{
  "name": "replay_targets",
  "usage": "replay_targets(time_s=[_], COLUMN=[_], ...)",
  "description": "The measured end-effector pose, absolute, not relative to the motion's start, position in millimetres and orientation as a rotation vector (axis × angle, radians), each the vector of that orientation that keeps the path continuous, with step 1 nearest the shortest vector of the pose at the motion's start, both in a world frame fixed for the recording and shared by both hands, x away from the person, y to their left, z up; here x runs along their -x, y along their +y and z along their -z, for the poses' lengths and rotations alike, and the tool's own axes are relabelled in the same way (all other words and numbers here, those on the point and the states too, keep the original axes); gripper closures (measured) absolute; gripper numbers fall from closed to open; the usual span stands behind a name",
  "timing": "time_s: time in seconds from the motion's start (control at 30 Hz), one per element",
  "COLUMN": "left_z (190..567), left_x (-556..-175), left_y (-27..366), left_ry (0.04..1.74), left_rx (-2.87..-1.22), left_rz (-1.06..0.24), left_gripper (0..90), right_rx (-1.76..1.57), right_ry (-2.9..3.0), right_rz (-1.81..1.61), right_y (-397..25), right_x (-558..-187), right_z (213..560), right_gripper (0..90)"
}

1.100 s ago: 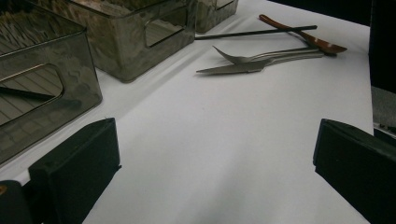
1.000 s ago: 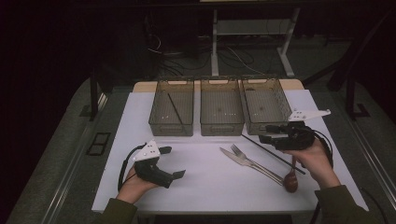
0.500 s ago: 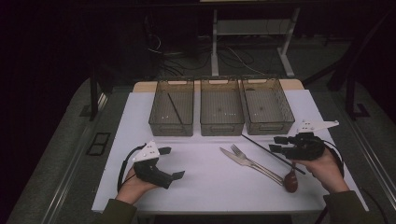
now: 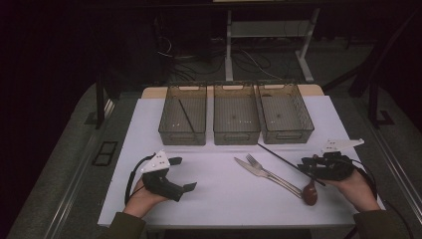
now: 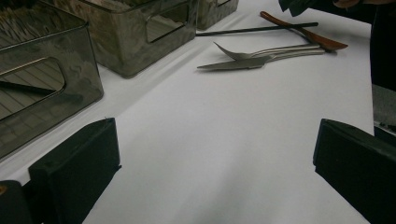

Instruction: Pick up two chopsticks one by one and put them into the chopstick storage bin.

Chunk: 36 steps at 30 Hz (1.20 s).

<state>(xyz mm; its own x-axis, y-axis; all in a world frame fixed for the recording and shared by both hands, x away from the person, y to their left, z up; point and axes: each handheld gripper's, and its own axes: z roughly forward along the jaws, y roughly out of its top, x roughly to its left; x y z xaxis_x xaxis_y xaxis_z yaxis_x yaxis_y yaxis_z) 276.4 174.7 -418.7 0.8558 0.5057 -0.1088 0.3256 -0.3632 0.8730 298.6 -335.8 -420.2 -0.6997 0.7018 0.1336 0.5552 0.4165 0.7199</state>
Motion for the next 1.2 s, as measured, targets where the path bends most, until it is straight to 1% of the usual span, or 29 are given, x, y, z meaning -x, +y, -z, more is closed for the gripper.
replay_targets(time_s=[0.2,0.47,0.93,1.2], left_z=[419,419,419,420], left_x=[-277,-277,-276,-276], left_y=[174,174,173,173], left_ry=[0.606,0.604,0.601,0.597], left_rx=[-1.984,-1.988,-1.991,-1.994], left_rz=[-0.216,-0.214,-0.210,-0.208], left_gripper=[0.0,0.0,0.0,0.0], right_rx=[-1.125,-1.117,-1.077,-1.069], right_ry=[2.511,2.569,2.607,2.611], right_rz=[-1.091,-1.011,-0.956,-0.961], right_y=[-342,-341,-338,-339], right_x=[-299,-301,-301,-302], right_z=[431,441,444,444], right_gripper=[67.5,71.4,81.0,83.4])
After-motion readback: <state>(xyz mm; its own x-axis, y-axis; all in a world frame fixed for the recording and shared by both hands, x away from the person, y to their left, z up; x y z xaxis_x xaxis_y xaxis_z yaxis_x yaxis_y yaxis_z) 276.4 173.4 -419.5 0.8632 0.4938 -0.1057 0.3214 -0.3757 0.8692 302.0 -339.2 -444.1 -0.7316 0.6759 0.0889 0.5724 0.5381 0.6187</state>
